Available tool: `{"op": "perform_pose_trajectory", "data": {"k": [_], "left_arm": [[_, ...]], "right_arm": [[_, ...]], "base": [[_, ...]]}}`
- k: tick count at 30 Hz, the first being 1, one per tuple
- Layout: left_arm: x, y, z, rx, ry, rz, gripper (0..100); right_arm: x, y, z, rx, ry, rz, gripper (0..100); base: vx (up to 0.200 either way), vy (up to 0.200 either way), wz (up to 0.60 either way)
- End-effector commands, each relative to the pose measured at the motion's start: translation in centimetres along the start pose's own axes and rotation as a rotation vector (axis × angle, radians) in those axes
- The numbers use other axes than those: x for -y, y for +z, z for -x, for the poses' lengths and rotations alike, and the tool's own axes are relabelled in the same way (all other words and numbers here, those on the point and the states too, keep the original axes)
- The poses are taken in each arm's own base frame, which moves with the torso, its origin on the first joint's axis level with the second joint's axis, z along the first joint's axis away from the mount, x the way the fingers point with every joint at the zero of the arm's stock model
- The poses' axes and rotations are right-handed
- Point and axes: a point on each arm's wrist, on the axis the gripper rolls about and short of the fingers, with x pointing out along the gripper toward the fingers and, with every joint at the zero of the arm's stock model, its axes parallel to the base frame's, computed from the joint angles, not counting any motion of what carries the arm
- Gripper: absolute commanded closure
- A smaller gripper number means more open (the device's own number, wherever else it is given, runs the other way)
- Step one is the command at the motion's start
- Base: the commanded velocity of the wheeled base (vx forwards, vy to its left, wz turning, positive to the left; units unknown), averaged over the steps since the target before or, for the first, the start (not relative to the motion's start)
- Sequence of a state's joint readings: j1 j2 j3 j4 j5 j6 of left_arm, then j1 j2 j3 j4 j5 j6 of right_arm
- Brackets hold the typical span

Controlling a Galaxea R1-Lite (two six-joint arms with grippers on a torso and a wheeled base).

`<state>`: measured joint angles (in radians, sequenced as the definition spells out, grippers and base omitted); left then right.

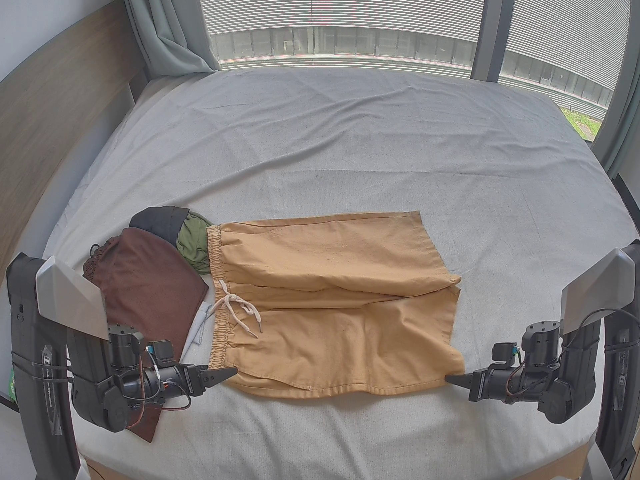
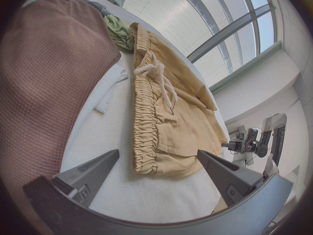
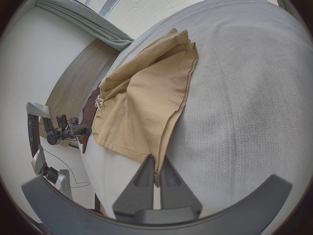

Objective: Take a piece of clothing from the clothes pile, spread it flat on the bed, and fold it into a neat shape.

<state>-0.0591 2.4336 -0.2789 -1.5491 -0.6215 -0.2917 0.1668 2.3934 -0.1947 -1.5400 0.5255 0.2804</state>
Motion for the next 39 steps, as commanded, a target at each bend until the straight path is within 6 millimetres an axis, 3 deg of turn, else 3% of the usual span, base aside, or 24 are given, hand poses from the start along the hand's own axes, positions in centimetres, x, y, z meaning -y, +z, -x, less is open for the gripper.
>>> {"op": "perform_pose_trajectory", "data": {"k": [1, 13, 14, 27, 39], "left_arm": [[0.2, 0.0, -0.5, -0.003, -0.008, 0.024, 0], [0.3, 0.0, -0.9, -0.002, -0.007, 0.036, 0], [0.3, -0.1, -0.9, -0.005, -0.006, 0.038, 100], [0.0, -0.6, -0.4, -0.02, 0.012, 0.044, 100], [-0.2, -1.2, 2.0, -0.037, 0.06, 0.014, 100]], "right_arm": [[0.1, 0.0, 0.0, 0.0, 0.0, -0.001, 100], [0.1, 0.0, 0.0, 0.0, -0.001, -0.002, 100], [0.1, 0.0, 0.0, 0.0, -0.001, -0.002, 100], [-0.1, -0.3, 0.5, -0.011, -0.004, 0.001, 100], [-0.1, -1.8, 2.0, -0.079, -0.029, 0.05, 100]], "base": [[0.0, 0.0, 0.0], [0.0, 0.0, 0.0], [0.0, 0.0, 0.0], [0.0, 0.0, 0.0], [0.0, 0.0, 0.0]]}}
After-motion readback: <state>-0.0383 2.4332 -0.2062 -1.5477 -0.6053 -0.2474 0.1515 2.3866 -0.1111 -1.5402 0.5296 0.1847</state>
